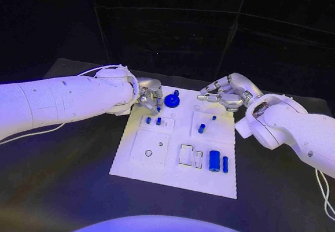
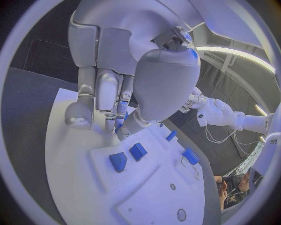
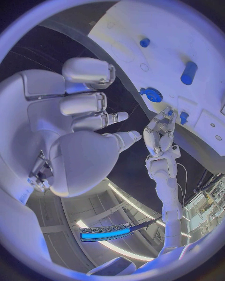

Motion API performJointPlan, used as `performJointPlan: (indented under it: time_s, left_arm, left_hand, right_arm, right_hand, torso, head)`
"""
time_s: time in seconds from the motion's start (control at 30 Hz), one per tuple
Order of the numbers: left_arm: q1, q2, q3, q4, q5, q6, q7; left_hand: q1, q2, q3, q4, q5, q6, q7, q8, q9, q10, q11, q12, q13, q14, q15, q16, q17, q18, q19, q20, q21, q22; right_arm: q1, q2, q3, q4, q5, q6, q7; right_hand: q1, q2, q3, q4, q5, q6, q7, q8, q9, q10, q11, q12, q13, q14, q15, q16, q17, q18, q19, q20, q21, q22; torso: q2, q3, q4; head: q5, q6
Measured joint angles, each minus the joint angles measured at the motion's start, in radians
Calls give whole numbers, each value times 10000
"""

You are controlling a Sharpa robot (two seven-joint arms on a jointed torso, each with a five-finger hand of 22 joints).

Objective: Assemble the parts on the task board

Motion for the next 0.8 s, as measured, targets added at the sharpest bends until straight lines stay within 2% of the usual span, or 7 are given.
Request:
performJointPlan:
  time_s: [0.13,0.4,0.5,0.6,0.67,0.73,0.8]
  left_arm:
    - [-10,-12,-5,-9,0,9,-16]
    - [-11,-50,-5,-12,-1,-17,-21]
    - [-12,-88,-5,-31,-1,-41,-24]
    - [-12,-143,-5,-48,-1,-75,-26]
    - [-12,-209,-4,-60,0,-116,-26]
    - [-12,-281,-4,-59,10,-167,-24]
    - [-14,-401,-3,-31,61,-265,15]
  left_hand:
    - [-51,-51,0,0,0,-343,57,-259,-15,-245,70,-212,-9,20,51,-39,-70,0,-52,52,-53,-68]
    - [-96,-95,-30,-29,1,-516,85,-375,-15,-369,122,-296,-9,-17,87,-39,-122,0,-88,87,-117,-122]
    - [-96,-95,-30,-29,1,-552,50,-423,-15,-441,123,-345,-8,-17,87,-39,-139,0,-119,118,-169,-148]
    - [-95,-95,-57,-57,1,-645,72,-486,-14,-462,144,-411,-8,-39,108,-39,-154,0,-119,119,-169,-156]
    - [-96,-95,-57,-57,1,-645,72,-487,-14,-477,158,-411,-8,-52,122,-39,-154,0,-119,119,-169,-162]
    - [-96,-95,-58,-57,1,-675,102,-487,-14,-477,158,-411,-8,-46,128,-39,-143,0,-119,119,-173,-162]
    - [-95,-95,-51,-64,2,-675,103,-487,-11,-477,159,-411,-8,-16,158,-39,-118,0,-119,119,-211,-174]
  right_arm:
    - [0,3,0,-6,0,6,0]
    - [0,4,0,-51,0,12,-2]
    - [0,4,-1,-128,0,13,-19]
    - [0,2,-1,-217,0,14,-49]
    - [0,-4,-1,-311,-6,17,-81]
    - [0,-10,-1,-396,-50,23,-116]
    - [0,-25,-1,-484,-170,45,-159]
  right_hand:
    - [0,0,0,0,0,0,0,0,0,0,0,0,0,0,0,0,0,-1,0,0,0,0]
    - [0,0,0,0,0,0,0,0,0,-15,-3,-110,3,0,0,-97,0,0,-17,7,-87,-95]
    - [84,84,-143,55,0,-102,8,42,0,-884,-12,-1313,-107,0,0,-578,-22,-1,-378,5,-436,-705]
    - [199,200,-328,159,0,-263,-11,166,0,-2376,-52,-3852,-2157,-3,-3,-1318,-773,8,-682,-40,-877,-1405]
    - [310,306,-387,166,0,-270,-19,250,0,-3441,-47,-5835,-3877,-12,-65,-1822,-1391,163,-833,-69,-1139,-1817]
    - [580,323,-461,160,6,-272,-19,342,0,-3751,-62,-6938,-4916,-17,-130,-2302,-1914,163,-947,-64,-1408,-2203]
    - [938,354,-414,55,31,-272,-20,388,0,-4104,-2,-7962,-5842,-23,-124,-2687,-2341,318,-1071,-68,-1638,-2547]
  torso:
    - [0,-1,0]
    - [0,-1,0]
    - [-2,-2,0]
    - [-6,-5,4]
    - [-7,-6,6]
    - [-8,-7,10]
    - [-10,-8,11]
  head:
    - [0,2]
    - [0,9]
    - [0,10]
    - [-8,11]
    - [-9,19]
    - [-10,26]
    - [-10,28]
